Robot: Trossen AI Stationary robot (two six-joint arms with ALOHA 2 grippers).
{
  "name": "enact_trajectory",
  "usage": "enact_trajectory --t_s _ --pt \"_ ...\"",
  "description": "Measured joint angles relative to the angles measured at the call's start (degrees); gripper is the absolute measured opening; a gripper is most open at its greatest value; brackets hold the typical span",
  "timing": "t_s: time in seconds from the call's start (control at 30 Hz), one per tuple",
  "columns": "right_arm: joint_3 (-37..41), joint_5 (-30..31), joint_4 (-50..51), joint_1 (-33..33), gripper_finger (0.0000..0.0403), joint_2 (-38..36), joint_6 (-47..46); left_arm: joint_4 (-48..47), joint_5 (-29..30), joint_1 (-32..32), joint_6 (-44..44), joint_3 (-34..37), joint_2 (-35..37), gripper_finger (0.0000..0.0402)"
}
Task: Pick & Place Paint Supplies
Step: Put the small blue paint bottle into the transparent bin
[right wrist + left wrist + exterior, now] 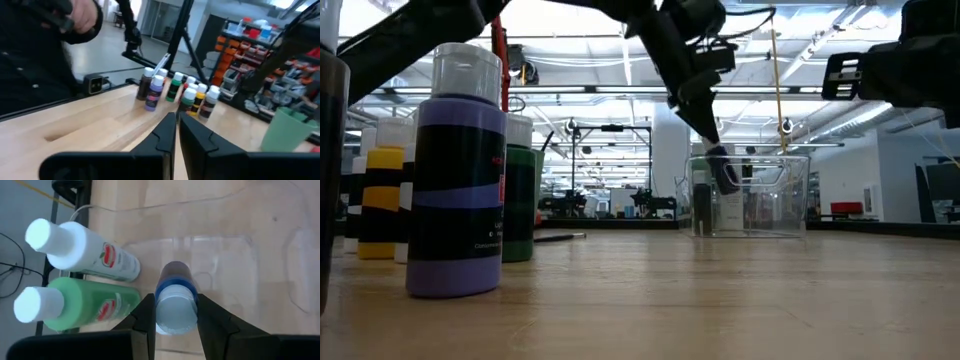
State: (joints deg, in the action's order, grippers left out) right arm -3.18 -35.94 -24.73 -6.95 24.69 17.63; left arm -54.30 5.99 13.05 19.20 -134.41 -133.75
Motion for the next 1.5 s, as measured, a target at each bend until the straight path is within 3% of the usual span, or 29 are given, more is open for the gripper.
enact_trajectory --t_s 0.4,1.0,1.2,1.5 --pt "0.0 2.9 -0.2 0.1 0.0016 0.2 -0.4 2.6 -3.0 0.6 3.8 -0.2 -3.1 0.0096" --pt "0.0 2.9 -0.1 0.1 0.0016 0.6 -0.4 4.7 2.7 1.6 6.8 -0.1 -5.3 0.0096" --pt "0.0 2.9 -0.3 0.1 0.0016 0.6 -0.3 3.6 2.0 1.4 9.5 -0.2 -6.0 0.0139" --pt "0.0 2.9 -0.1 0.1 0.0016 0.7 -0.4 5.4 2.1 1.6 9.4 -0.2 -7.3 0.0149"
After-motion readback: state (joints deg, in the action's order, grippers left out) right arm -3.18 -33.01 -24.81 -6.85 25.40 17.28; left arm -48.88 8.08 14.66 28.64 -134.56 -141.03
